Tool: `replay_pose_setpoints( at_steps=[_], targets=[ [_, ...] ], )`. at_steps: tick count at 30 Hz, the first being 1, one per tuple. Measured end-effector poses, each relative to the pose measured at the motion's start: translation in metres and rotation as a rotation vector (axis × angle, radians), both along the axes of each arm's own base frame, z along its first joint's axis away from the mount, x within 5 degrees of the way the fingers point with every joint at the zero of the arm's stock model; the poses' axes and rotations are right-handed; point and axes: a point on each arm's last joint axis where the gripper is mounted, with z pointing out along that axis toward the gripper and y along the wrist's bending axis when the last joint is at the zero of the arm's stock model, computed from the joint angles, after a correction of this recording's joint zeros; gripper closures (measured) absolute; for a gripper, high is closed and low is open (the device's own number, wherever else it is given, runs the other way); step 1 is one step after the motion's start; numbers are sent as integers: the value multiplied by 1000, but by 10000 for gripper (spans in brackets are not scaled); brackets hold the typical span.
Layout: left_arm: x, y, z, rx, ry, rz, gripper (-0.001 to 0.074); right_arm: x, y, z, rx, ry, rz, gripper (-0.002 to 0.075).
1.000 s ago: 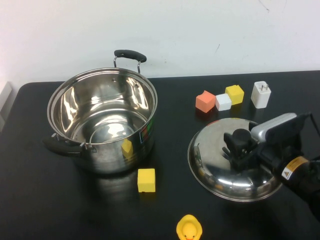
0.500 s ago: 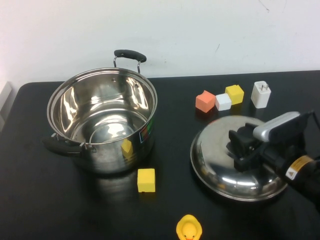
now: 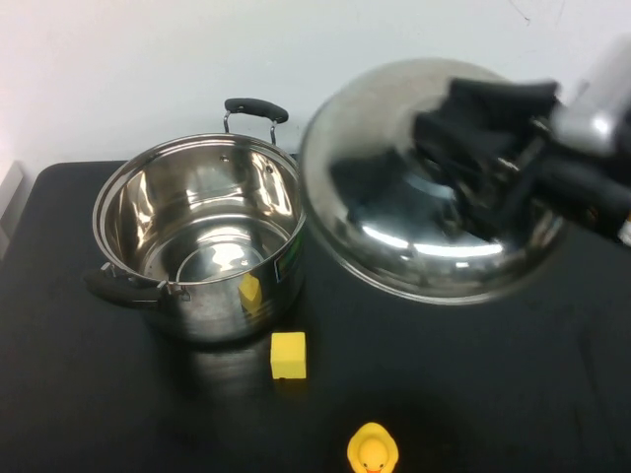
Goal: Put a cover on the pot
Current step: Place the pot lid on the pot
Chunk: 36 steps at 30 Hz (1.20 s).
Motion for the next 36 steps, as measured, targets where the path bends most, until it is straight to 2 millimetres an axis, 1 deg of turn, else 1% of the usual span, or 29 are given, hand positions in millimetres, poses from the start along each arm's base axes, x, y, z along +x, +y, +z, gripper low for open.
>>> replay_pose_setpoints(
  at_steps=[1, 3, 6, 8, 10, 12, 15, 18, 19, 22, 27, 32, 36],
  targets=[
    [0, 0, 0, 0, 0, 0, 737, 2, 6, 10, -30, -7, 12, 386],
    [0, 0, 0, 0, 0, 0, 737, 10, 21, 21, -92, 32, 19, 386],
    [0, 0, 0, 0, 0, 0, 737, 23, 49, 34, -140, 32, 60, 386],
    [0, 0, 0, 0, 0, 0, 737, 33, 68, 38, -139, 37, 89, 386],
    [0, 0, 0, 0, 0, 0, 737, 45, 89, 37, -136, 32, 122, 386],
    [0, 0, 0, 0, 0, 0, 737, 56, 110, 33, -135, 31, 152, 386],
    [0, 0, 0, 0, 0, 0, 737, 70, 138, 23, -135, 28, 186, 386],
    [0, 0, 0, 0, 0, 0, 737, 83, 161, 12, -137, 24, 204, 386],
    [0, 0, 0, 0, 0, 0, 737, 87, 166, 11, -138, 18, 201, 386],
    [0, 0, 0, 0, 0, 0, 738, 103, 181, -1, -145, 36, 171, 386],
    [0, 0, 0, 0, 0, 0, 738, 122, 192, -20, -139, 105, 116, 386],
    [0, 0, 0, 0, 0, 0, 737, 130, 197, -34, -132, 145, 104, 386],
    [0, 0, 0, 0, 0, 0, 737, 133, 200, -42, -131, 165, 104, 386]
  ],
)
